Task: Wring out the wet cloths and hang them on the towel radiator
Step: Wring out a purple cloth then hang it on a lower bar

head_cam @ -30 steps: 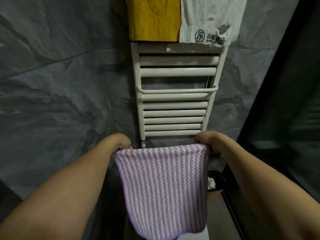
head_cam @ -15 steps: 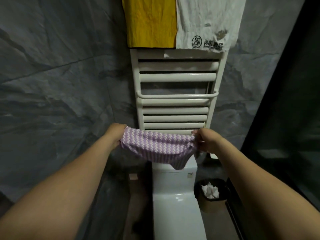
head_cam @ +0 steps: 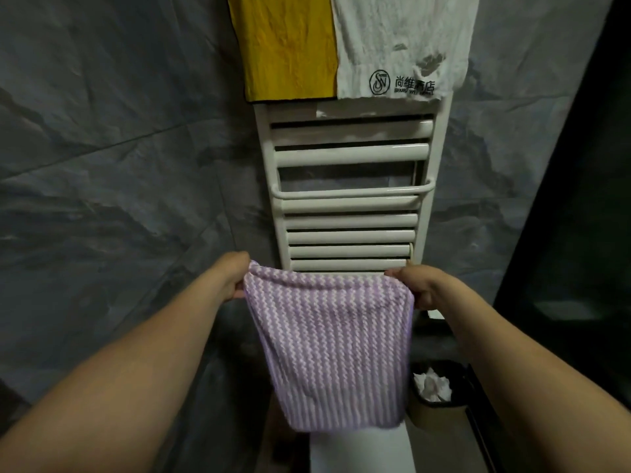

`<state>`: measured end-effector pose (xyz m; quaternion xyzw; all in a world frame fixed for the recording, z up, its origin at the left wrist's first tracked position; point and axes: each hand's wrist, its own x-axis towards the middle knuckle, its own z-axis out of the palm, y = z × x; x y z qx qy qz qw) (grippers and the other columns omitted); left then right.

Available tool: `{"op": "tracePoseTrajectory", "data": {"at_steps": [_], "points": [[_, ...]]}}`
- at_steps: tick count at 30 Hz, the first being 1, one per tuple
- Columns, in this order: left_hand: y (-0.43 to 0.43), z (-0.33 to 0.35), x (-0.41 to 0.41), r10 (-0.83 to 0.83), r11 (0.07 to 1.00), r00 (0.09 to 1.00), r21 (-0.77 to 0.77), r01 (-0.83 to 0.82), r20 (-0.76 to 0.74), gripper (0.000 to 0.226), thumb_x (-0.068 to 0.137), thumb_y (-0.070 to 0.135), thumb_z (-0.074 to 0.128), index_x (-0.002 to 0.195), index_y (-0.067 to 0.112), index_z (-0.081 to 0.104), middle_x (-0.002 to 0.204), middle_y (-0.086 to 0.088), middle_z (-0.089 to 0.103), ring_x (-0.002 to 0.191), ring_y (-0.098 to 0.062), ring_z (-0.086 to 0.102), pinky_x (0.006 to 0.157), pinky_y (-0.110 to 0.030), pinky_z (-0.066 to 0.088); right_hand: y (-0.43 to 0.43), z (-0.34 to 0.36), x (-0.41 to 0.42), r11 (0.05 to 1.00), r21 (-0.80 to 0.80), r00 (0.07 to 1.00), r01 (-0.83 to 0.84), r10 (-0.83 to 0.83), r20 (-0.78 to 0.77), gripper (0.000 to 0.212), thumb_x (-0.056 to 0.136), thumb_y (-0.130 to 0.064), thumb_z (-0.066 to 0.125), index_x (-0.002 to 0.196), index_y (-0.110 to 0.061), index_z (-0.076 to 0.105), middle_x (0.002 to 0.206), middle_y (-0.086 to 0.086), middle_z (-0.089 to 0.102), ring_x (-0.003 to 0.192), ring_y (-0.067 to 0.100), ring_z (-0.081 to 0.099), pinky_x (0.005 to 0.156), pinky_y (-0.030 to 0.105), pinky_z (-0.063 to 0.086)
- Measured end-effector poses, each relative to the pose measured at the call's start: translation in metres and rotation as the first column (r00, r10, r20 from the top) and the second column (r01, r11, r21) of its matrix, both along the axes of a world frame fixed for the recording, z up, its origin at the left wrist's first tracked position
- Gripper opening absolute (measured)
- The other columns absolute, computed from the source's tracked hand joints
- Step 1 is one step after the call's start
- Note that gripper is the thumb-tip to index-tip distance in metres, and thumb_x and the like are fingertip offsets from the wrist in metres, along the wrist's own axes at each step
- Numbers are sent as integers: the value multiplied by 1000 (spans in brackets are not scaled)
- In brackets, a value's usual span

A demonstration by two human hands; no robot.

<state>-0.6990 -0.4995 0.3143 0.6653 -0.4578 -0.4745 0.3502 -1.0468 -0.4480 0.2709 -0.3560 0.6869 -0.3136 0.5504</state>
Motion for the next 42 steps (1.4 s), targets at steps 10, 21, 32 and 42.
{"op": "tracePoseTrajectory", "data": {"at_steps": [10,21,32,42], "points": [[-43,28,-15,-7,997,832,-72,-40,-554,17,82,14,36,77,17,52,72,-4,56,65,-20,55,65,-29,49,-25,4,7,964,2,806,267,-224,548,15,90,-8,42,79,-15,51,86,13,57,81,28,56,79,41,53],[-108,66,-7,-143,989,694,-121,81,-705,16,87,17,47,85,3,55,83,-17,62,80,-29,64,76,-41,54,-62,17,51,997,32,941,-63,49,334,34,95,-35,62,114,-8,68,108,13,72,101,29,68,93,42,55],[-167,103,-2,-253,939,957,-273,208,-139,22,90,-7,39,76,10,43,67,-12,46,53,-19,54,43,-28,52,-121,123,38,933,-340,992,120,-103,68,30,98,-42,56,109,-16,65,96,9,62,73,19,58,64,27,47],[-207,182,1,-356,753,929,-620,222,-100,29,97,3,43,113,22,59,102,-8,63,78,-18,60,63,-28,45,-186,230,49,595,-755,942,275,-323,89,25,99,-34,44,80,-19,51,69,4,46,62,20,45,60,31,38]]}}
